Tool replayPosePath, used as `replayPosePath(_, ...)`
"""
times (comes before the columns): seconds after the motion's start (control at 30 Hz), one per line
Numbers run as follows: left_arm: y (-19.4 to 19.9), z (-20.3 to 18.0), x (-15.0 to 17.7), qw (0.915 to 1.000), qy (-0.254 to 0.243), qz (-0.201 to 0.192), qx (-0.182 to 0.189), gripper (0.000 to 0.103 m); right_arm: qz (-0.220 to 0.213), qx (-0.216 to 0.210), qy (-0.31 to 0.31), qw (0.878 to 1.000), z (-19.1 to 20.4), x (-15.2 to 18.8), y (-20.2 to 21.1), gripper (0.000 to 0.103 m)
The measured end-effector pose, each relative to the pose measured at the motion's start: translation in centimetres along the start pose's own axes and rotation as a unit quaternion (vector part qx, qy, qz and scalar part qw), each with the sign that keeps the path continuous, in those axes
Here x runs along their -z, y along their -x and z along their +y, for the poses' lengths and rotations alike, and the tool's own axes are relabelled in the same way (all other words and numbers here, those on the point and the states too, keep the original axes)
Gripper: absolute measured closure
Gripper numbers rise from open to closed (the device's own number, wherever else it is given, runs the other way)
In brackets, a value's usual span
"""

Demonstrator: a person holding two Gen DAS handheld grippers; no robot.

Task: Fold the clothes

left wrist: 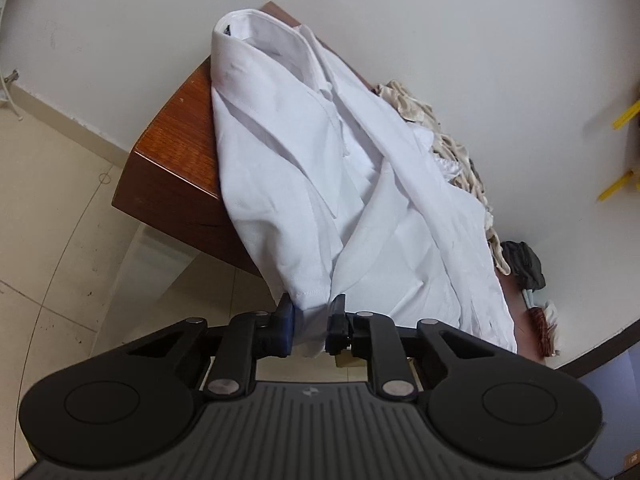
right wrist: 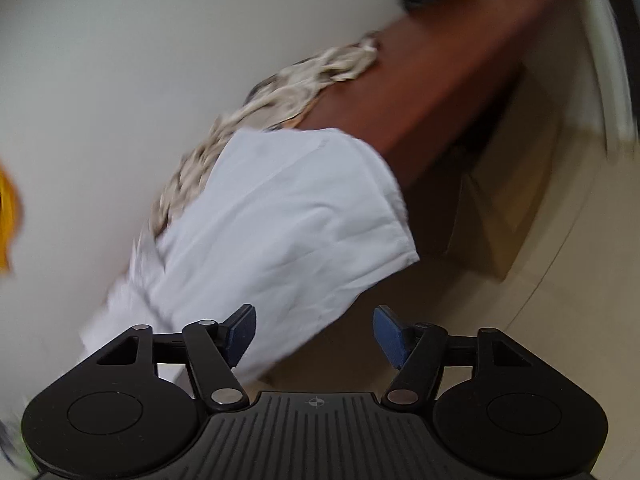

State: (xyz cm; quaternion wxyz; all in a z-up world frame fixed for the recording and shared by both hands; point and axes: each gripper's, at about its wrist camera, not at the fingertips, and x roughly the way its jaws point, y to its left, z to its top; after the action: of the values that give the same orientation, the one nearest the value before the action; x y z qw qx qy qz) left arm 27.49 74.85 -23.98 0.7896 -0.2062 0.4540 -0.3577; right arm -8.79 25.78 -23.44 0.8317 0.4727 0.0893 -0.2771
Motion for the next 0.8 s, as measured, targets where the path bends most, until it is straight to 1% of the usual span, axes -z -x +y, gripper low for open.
replayPosePath(0.1,0.0,0.1,0.2,1.0000,0.000,-0.002,0.006,0.081,-0.036,-0.034,-0.089,0.995,-3.9,0.2,-2.1,0.029)
replayPosePath(0.13,-0.1,0.3,0.2,0.9999,0.002,-0.003,0.010,0.073,-0.048,-0.045,-0.119,0.991,-5.2,0.3,-2.7,0.029)
replayPosePath(0.17,-0.1,0.4,0.3,0.9999,0.003,-0.005,0.013,0.066,-0.059,-0.056,-0.148,0.986,-6.4,0.4,-3.4,0.028)
replayPosePath(0.2,-0.2,0.5,0.3,0.9999,0.002,-0.009,0.013,0.064,-0.071,-0.068,-0.178,0.979,-7.7,0.5,-4.1,0.026)
replayPosePath(0.23,-0.4,0.5,0.4,0.9998,0.001,-0.014,0.015,0.064,-0.081,-0.081,-0.199,0.973,-9.1,0.6,-3.4,0.024)
replayPosePath(0.3,-0.8,0.6,0.5,0.9993,0.009,-0.020,0.029,0.055,-0.086,-0.108,-0.245,0.960,-11.0,1.6,-4.5,0.024)
replayPosePath(0.33,-1.1,0.7,0.6,0.9989,0.012,-0.024,0.038,0.045,-0.093,-0.116,-0.263,0.953,-11.7,2.2,-5.1,0.024)
replayPosePath(0.4,-1.6,0.9,0.7,0.9981,0.016,-0.030,0.052,0.037,-0.117,-0.126,-0.286,0.943,-12.6,3.2,-6.1,0.024)
replayPosePath(0.57,-2.0,1.6,1.0,0.9953,0.040,-0.051,0.073,0.037,-0.166,-0.157,-0.322,0.919,-13.5,4.2,-7.9,0.024)
replayPosePath(0.7,-2.2,2.3,1.1,0.9931,0.052,-0.056,0.089,0.037,-0.174,-0.182,-0.322,0.913,-12.9,3.9,-8.7,0.024)
replayPosePath(0.8,-2.6,2.2,0.9,0.9936,0.032,-0.055,0.094,0.037,-0.179,-0.200,-0.319,0.909,-12.3,3.7,-9.2,0.024)
